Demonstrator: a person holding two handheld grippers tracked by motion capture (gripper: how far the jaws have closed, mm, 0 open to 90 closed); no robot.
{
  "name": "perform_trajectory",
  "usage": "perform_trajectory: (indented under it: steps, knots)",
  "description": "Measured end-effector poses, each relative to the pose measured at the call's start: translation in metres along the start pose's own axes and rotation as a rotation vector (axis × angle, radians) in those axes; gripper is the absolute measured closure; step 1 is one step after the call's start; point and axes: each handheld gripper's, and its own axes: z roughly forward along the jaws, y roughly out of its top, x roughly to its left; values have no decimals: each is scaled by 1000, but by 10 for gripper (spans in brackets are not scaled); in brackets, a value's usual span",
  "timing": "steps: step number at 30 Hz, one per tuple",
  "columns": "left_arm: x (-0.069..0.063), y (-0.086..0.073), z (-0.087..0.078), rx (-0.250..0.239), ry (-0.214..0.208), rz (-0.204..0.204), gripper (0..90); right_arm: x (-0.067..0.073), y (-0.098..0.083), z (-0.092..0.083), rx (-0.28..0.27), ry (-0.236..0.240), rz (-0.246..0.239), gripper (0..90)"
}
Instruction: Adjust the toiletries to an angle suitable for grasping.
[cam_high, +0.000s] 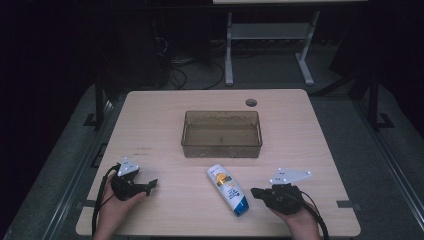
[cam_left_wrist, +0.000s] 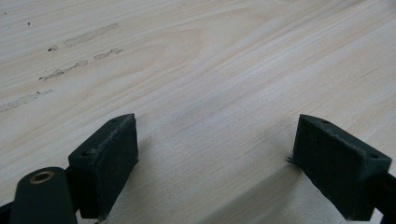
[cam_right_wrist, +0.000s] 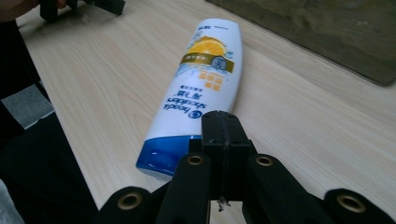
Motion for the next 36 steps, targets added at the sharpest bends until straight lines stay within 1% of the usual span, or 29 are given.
perform_trajectory:
  steps: [7, 9, 22, 29, 36]
  knots:
    - [0, 0, 0, 0, 0, 1, 129, 10, 3, 7, 10, 35, -31, 900]
    - [0, 0, 0, 0, 0, 1, 129, 12, 3, 8, 8, 39, -29, 900]
    - [0, 0, 0, 0, 0, 0, 130, 31, 6, 25, 43, 102, -77, 900]
    - [0, 0, 0, 0, 0, 0, 130, 36, 6, 31, 50, 122, -91, 900]
    - [0, 0, 0, 0, 0, 0, 130, 42, 5, 40, 83, 146, -102, 900]
